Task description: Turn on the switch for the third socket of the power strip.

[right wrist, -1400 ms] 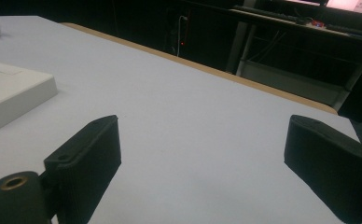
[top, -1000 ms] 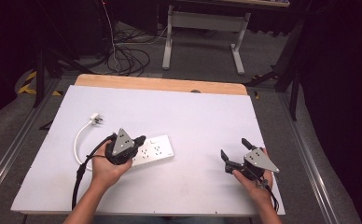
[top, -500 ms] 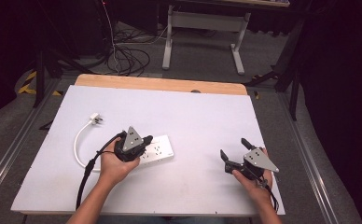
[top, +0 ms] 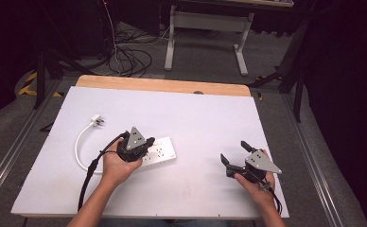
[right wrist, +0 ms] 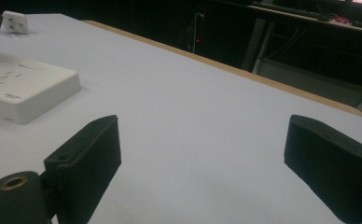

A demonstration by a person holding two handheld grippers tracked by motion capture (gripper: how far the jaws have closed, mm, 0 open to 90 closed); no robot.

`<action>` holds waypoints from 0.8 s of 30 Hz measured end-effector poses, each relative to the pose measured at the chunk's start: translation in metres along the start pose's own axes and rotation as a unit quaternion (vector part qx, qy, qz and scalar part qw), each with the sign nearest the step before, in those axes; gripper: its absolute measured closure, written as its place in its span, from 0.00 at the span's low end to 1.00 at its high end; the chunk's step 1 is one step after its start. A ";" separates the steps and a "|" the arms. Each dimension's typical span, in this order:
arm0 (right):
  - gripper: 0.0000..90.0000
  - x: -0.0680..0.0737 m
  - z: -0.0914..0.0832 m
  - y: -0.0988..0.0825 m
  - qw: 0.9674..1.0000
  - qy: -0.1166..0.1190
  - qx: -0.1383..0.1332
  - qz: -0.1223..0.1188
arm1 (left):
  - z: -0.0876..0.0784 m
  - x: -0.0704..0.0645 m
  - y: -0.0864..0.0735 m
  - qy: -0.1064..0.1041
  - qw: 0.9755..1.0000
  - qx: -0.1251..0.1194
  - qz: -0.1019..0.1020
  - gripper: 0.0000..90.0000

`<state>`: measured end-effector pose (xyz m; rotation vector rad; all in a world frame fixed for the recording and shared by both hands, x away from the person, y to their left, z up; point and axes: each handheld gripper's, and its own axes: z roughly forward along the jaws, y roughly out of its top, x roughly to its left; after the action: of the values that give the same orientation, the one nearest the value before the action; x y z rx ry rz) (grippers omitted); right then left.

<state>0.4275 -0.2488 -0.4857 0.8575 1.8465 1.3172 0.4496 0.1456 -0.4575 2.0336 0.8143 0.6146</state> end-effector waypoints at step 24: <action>0.13 -0.001 -0.001 0.001 1.000 -0.001 -0.003 0.004 | 0.017 0.003 0.007 -0.002 0.999 0.047 -0.016 1.00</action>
<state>0.4269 -0.2501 -0.4847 0.8641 1.8386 1.3254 0.4651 0.1358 -0.4602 2.1008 0.8869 0.5639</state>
